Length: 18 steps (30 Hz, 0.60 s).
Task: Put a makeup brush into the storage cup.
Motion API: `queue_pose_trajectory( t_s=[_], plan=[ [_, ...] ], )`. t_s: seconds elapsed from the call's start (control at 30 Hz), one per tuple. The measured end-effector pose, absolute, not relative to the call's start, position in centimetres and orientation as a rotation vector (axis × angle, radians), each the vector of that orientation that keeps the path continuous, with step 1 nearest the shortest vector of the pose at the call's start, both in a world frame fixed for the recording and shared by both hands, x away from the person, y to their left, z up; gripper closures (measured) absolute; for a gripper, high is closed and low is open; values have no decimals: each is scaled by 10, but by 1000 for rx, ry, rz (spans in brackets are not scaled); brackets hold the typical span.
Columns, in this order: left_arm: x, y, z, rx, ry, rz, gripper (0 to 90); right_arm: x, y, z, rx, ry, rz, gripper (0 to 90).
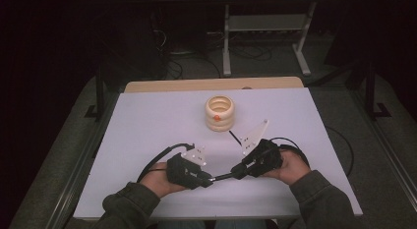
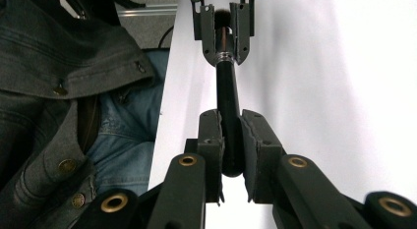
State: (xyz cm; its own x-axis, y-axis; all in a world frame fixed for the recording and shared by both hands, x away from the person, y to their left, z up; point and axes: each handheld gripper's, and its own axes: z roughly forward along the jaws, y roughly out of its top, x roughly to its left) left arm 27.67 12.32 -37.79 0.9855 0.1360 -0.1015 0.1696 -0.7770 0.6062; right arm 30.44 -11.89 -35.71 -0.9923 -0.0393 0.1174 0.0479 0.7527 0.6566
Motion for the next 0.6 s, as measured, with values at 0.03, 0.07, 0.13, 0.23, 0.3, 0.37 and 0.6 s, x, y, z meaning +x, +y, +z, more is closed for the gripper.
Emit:
queue_pose_trajectory(
  t_s=[0.03,0.07,0.13,0.23,0.3,0.37,0.6],
  plan=[
    [276,122,-378,2488,209,-70,765,304,-117,-359,7,-2852,-1043,764],
    [276,122,-378,2488,209,-70,767,304,-117,-359,7,-2852,-1043,764],
    [276,122,-377,2511,197,-64,768,306,-112,-362,-29,-2868,-1019,656],
    [277,120,-374,2526,207,-63,768,302,-97,-365,-2,-2891,-932,647],
    [276,119,-374,2538,195,-59,768,300,-92,-367,32,-2911,-911,668],
    [274,117,-375,2555,178,-54,769,296,-87,-369,59,-2956,-857,726],
    [273,126,-375,2497,199,-66,718,293,-86,-374,58,-2922,-867,785]
  ],
)
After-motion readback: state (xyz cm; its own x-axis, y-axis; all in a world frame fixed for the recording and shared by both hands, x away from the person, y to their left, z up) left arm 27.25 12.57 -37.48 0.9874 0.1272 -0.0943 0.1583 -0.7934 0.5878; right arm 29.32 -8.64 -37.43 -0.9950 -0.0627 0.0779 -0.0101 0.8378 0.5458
